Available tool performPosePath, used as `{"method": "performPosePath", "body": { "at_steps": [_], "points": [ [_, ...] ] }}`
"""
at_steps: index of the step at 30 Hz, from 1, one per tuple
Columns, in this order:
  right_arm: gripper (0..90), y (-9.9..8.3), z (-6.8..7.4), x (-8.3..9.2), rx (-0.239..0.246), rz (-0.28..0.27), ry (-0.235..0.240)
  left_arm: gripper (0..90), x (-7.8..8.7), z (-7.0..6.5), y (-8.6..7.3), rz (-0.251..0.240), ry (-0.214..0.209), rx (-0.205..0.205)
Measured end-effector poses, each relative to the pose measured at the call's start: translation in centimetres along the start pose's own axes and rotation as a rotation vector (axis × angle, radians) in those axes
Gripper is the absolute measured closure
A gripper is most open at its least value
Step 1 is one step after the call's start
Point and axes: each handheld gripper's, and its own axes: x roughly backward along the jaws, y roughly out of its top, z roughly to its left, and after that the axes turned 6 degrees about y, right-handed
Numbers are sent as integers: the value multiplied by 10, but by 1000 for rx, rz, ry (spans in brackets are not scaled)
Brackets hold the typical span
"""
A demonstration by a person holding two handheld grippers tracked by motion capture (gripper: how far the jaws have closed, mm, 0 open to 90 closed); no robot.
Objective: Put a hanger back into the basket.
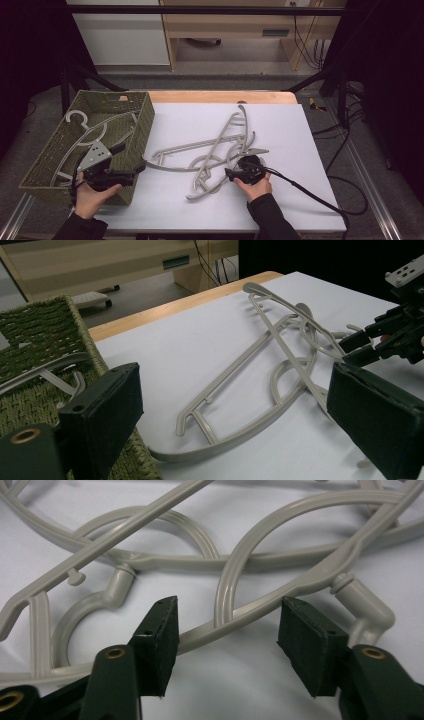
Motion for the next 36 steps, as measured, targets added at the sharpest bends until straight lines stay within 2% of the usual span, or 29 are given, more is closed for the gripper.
{"method": "performPosePath", "body": {
  "at_steps": [3, 6, 7, 9, 12, 24, 33, 36],
  "points": [
    [417, -2, -3, 4, -5, 11, -6, 73, 0, -1, 0, 1, -1, -2],
    [384, -2, -3, 4, -8, -4, -15, 74, -1, -1, 0, 2, -2, -2],
    [339, -3, -2, 2, -22, -20, -1, 75, -1, -1, 0, 5, -3, -5],
    [291, -5, -2, -2, -29, -12, -7, 75, -2, -2, 0, 6, -5, -6],
    [291, -6, -1, -7, -30, -11, 6, 75, -2, -3, 0, 7, -7, -9],
    [382, -5, -5, -5, -44, 26, 27, 77, -1, -3, 0, 5, -7, -10],
    [507, -4, -18, 4, -79, 64, 60, 78, 0, -2, 0, 3, -5, -11],
    [546, -4, -22, 7, -87, 75, 50, 78, 1, -2, 0, 3, -6, -11]
  ]
}}
